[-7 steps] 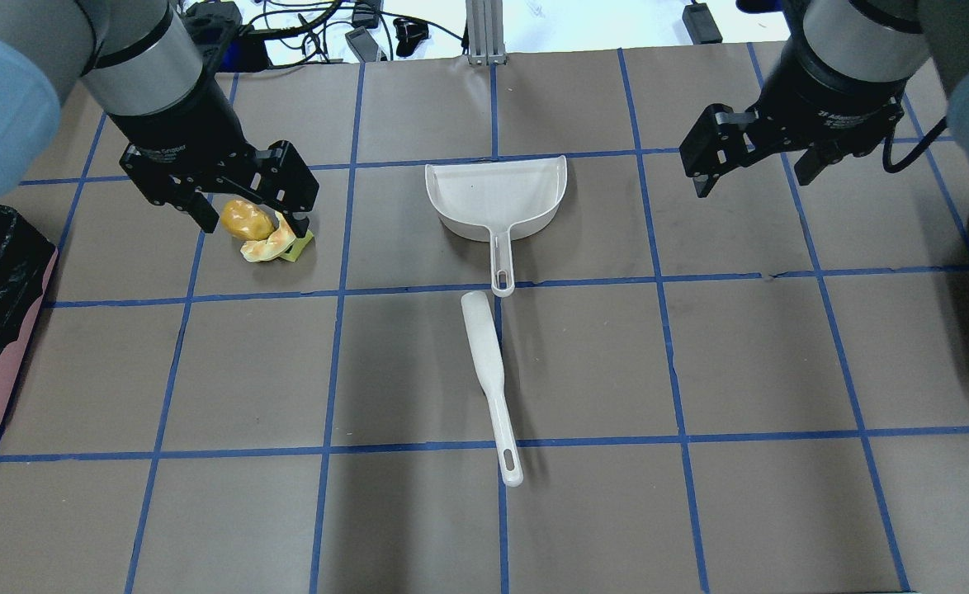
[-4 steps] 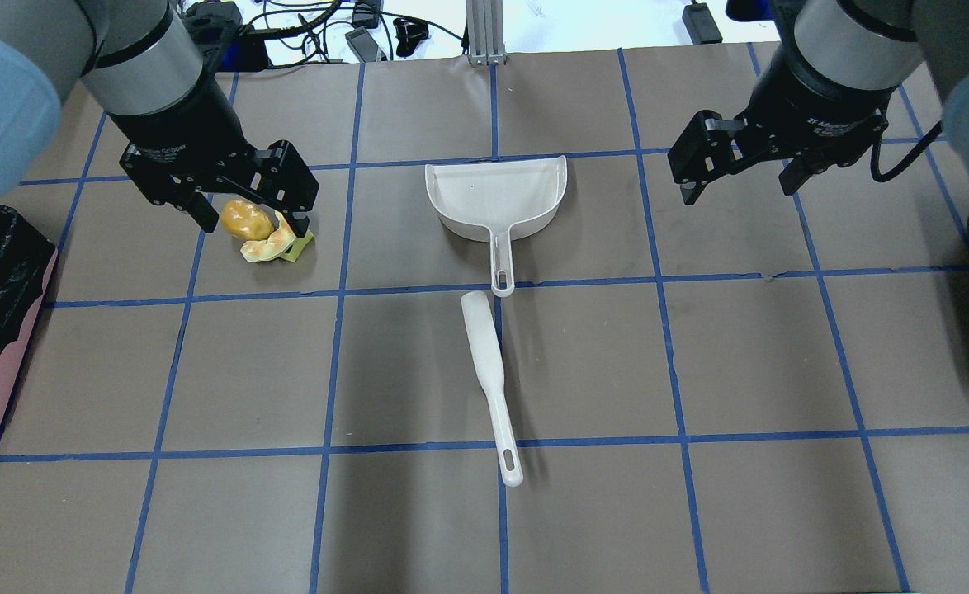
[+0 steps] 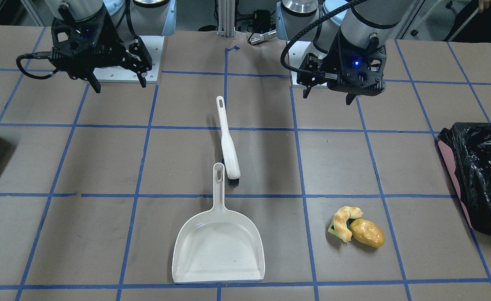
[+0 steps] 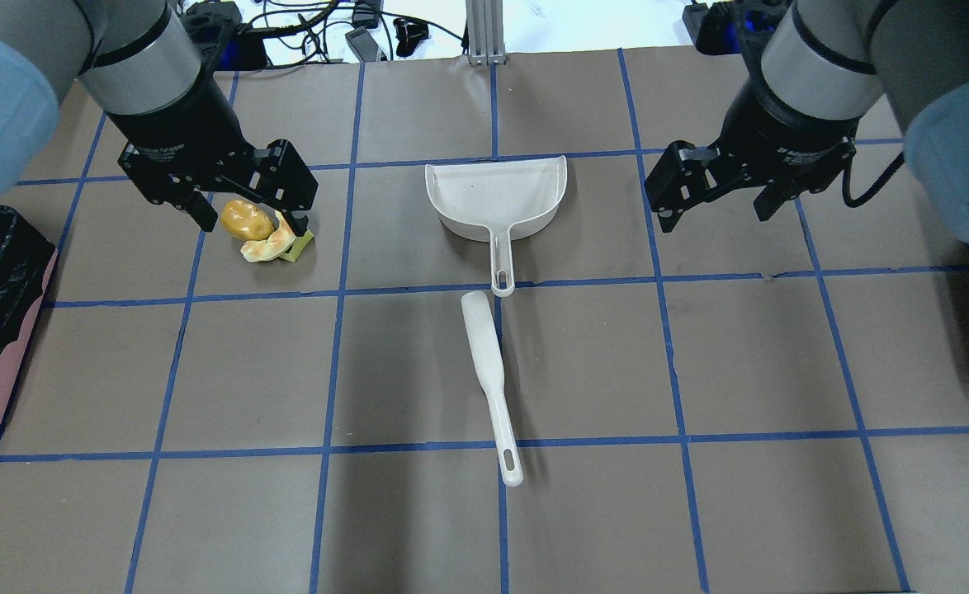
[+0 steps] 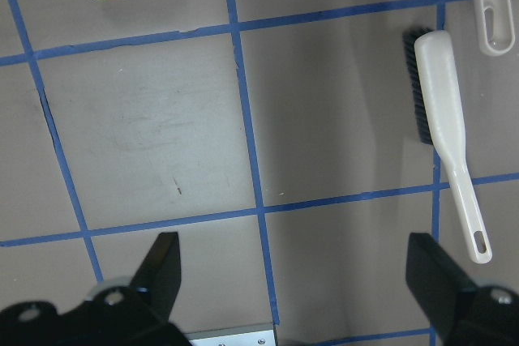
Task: Sweep and dump trash in nearest bin
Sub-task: 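Reach the right gripper down and grasp the white brush handle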
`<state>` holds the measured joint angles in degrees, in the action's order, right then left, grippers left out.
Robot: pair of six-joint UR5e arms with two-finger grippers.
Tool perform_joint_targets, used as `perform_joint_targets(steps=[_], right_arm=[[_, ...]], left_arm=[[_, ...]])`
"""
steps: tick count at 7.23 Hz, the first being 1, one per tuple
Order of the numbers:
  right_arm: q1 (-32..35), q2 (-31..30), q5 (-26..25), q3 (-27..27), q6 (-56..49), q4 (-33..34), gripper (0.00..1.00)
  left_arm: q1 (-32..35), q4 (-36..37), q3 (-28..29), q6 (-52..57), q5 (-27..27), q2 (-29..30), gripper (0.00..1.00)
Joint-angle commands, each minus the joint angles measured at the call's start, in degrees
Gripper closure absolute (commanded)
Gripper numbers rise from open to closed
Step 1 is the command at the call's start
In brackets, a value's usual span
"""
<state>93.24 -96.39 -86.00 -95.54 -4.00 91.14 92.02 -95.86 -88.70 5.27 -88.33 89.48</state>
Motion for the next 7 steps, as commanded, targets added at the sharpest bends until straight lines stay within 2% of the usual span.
perform_joint_targets(steps=[1,4,5,7], right_arm=[[5.70,0.68,-0.39,-2.45,8.25,0.79,0.00],[14.40,0.94,-2.32,-10.26,14.52,11.22,0.00],[18.00,2.51,-5.11,-12.29,16.38,13.95,0.00],[23.55,6.63,-5.49,-13.36,20.08,18.43,0.00]], left_arm=[[0.00,0.06,0.02,0.00,0.00,0.08,0.00],[0.00,-0.02,0.02,0.00,-0.09,-0.01,0.00],[0.00,-0.02,0.02,0.00,0.00,-0.01,0.00],[0.00,0.06,-0.07,0.00,0.09,0.08,0.00]])
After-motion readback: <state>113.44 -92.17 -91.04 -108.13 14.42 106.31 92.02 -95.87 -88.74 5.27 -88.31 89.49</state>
